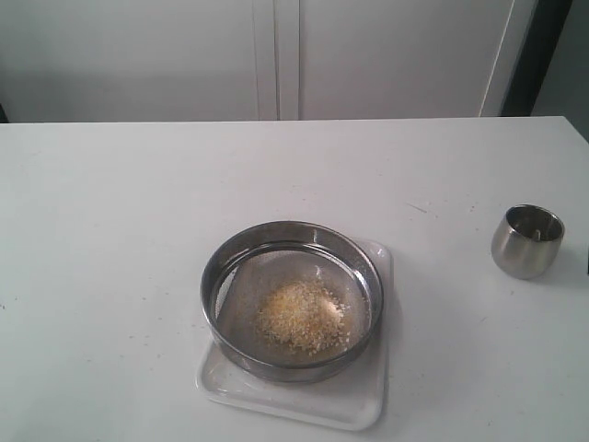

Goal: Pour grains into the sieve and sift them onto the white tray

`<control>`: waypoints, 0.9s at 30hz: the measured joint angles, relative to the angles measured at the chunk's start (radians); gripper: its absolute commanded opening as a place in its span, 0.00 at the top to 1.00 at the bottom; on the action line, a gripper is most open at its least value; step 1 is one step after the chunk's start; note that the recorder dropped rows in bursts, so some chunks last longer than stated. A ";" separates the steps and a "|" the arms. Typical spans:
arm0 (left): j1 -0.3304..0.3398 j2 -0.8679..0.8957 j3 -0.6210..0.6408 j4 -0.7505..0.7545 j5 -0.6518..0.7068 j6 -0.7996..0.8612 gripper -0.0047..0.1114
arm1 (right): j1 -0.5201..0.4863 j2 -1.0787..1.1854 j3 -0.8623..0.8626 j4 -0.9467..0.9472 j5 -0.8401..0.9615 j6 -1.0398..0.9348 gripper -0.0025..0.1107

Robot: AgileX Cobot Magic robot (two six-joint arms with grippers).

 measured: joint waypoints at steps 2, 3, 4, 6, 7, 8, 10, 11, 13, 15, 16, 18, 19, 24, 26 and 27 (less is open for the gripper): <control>0.000 0.000 0.000 0.000 0.000 0.000 0.96 | 0.000 -0.016 0.000 0.008 0.047 -0.005 0.98; 0.000 0.000 0.000 0.000 0.000 0.000 0.96 | 0.000 -0.025 0.000 0.008 0.071 -0.007 0.98; 0.000 0.000 0.000 0.000 0.000 0.000 0.96 | 0.000 -0.034 0.000 0.010 0.089 -0.007 0.98; 0.000 0.000 0.000 0.000 0.000 0.000 0.96 | 0.000 -0.052 0.000 0.010 0.130 -0.011 0.98; 0.000 0.000 0.000 0.000 0.000 0.000 0.96 | 0.000 -0.061 0.000 0.010 0.150 -0.011 0.98; 0.000 0.000 0.000 0.000 0.000 0.000 0.96 | 0.000 -0.069 0.000 0.010 0.165 -0.013 0.98; 0.000 0.000 0.000 0.000 0.000 0.000 0.96 | 0.000 -0.082 0.000 0.010 0.203 -0.013 0.98; 0.000 0.000 0.000 0.000 0.000 0.000 0.96 | 0.000 -0.088 0.000 0.010 0.221 -0.013 0.98; 0.000 0.000 0.000 0.000 0.000 0.000 0.96 | 0.000 -0.099 0.000 0.010 0.253 -0.013 0.98; 0.000 0.000 0.000 0.000 0.000 0.000 0.96 | 0.000 -0.110 0.000 0.010 0.269 -0.013 0.98; 0.000 0.000 0.000 0.000 0.000 0.000 0.96 | 0.000 -0.113 0.000 0.010 0.274 -0.013 0.98; 0.000 0.000 0.000 0.000 0.000 0.000 0.96 | 0.000 -0.119 0.000 0.010 0.281 -0.013 0.98; 0.000 0.000 0.000 0.000 0.000 0.000 0.96 | 0.000 -0.121 0.000 0.010 0.283 -0.013 0.98; 0.000 0.000 0.000 0.000 0.000 0.000 0.96 | 0.000 -0.121 0.000 0.010 0.283 -0.013 0.98; 0.000 0.000 0.000 0.000 0.000 0.000 0.96 | 0.000 -0.121 0.000 0.010 0.283 -0.013 0.98; 0.000 0.000 0.000 0.000 0.000 0.000 0.96 | 0.000 -0.121 0.000 0.010 0.283 -0.013 0.98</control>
